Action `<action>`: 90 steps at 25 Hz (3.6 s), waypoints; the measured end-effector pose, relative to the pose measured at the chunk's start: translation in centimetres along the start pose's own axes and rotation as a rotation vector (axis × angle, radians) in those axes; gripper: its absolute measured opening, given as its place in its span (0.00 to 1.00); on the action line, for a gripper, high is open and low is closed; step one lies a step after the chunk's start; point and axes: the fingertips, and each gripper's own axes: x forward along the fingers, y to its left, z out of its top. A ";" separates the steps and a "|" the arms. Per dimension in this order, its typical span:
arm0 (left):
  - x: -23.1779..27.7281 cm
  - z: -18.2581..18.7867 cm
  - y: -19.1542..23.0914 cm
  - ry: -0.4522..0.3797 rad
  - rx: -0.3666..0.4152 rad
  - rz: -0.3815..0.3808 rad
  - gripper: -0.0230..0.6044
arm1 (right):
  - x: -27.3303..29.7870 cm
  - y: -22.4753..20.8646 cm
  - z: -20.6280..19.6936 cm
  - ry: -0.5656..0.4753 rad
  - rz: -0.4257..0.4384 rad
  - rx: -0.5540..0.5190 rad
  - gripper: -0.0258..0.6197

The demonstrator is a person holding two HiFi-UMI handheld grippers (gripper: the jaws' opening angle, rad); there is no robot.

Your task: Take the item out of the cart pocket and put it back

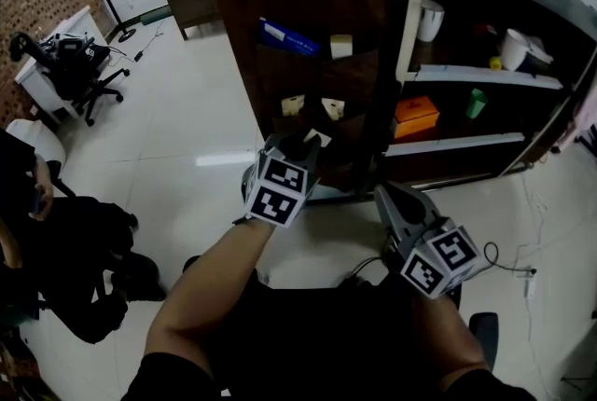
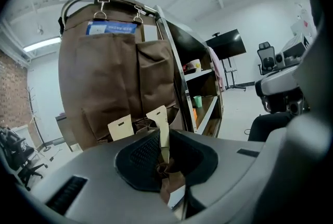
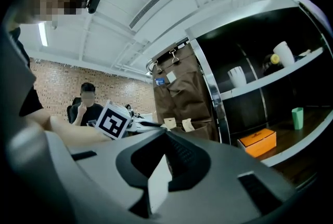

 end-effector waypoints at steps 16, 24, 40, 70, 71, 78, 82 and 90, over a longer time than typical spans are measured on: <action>8.7 -7.1 -0.6 0.101 -0.078 -0.041 0.11 | 1.4 -2.6 -2.2 0.052 -0.040 0.026 0.07; 12.4 -11.2 -1.5 0.189 -0.070 -0.067 0.11 | 1.9 -4.0 -3.1 0.064 -0.065 0.050 0.07; 15.3 -15.0 -2.7 0.242 -0.080 -0.076 0.12 | 1.8 -5.1 -3.8 0.067 -0.075 0.070 0.07; 2.8 -1.0 -0.9 -0.060 -0.184 -0.012 0.04 | 0.1 0.3 0.8 -0.031 -0.011 0.005 0.07; 1.5 0.5 -1.0 -0.093 -0.183 -0.013 0.04 | 0.0 0.5 1.0 -0.035 -0.008 0.004 0.07; -9.4 7.9 -3.0 -0.311 -0.124 0.002 0.04 | -0.4 3.0 2.3 -0.061 0.051 0.008 0.07; -14.7 8.9 -4.5 -0.384 -0.124 0.006 0.04 | -1.1 4.4 2.9 -0.069 0.083 -0.003 0.07; -21.3 7.7 -7.0 -0.420 -0.178 0.042 0.04 | -2.2 6.7 2.5 -0.040 0.099 -0.052 0.07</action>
